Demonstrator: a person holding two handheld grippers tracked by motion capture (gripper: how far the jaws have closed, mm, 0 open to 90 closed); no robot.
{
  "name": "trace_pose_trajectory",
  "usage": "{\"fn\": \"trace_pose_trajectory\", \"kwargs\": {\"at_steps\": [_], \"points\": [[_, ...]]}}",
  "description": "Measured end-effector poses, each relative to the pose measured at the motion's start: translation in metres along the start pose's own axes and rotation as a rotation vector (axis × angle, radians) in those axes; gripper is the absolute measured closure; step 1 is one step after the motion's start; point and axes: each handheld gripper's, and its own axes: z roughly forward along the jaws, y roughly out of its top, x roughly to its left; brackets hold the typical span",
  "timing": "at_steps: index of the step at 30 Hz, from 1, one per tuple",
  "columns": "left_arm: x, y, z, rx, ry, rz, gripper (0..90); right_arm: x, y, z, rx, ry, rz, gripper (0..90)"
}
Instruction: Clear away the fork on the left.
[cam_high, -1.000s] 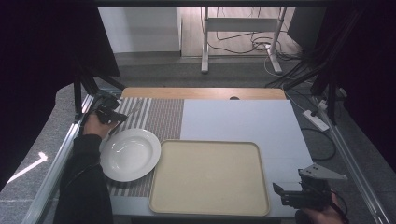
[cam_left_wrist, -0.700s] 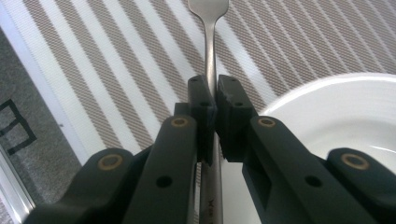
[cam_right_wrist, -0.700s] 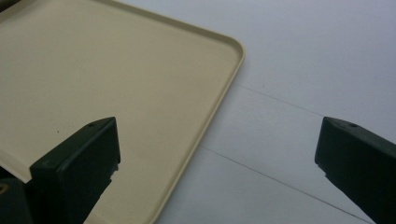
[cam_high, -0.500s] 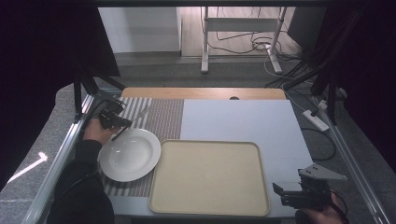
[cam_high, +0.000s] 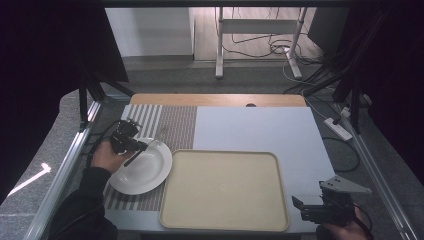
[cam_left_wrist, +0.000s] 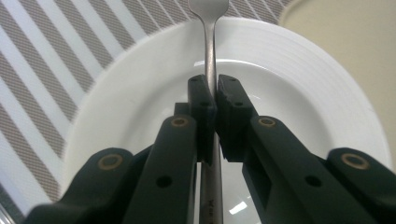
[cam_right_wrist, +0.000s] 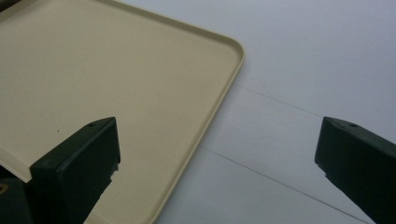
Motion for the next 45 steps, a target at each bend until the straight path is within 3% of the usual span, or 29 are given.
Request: {"fn": "trace_pose_trajectory", "kwargs": {"at_steps": [13, 23, 27, 34, 45], "points": [[-0.039, -0.033, -0.012, -0.04, -0.051, 0.0, 84.5, 0.001, 0.001, 0.001, 0.004, -0.004, -0.007, 0.7], [-0.064, -0.045, -0.015, -0.036, -0.047, 0.002, 84.5, 0.002, 0.001, 0.001, 0.007, -0.007, -0.012, 0.7], [-0.072, -0.043, -0.014, -0.039, -0.045, -0.002, 84.5, 0.002, 0.001, 0.002, 0.009, -0.008, -0.013, 0.7], [-0.1, -0.031, -0.005, -0.029, -0.07, 0.036, 84.5, 0.003, 0.001, 0.002, 0.013, -0.012, -0.02, 0.7], [-0.146, -0.006, 0.024, 0.032, -0.113, 0.096, 84.4, 0.003, 0.001, 0.002, 0.016, -0.013, -0.027, 0.7]]}}
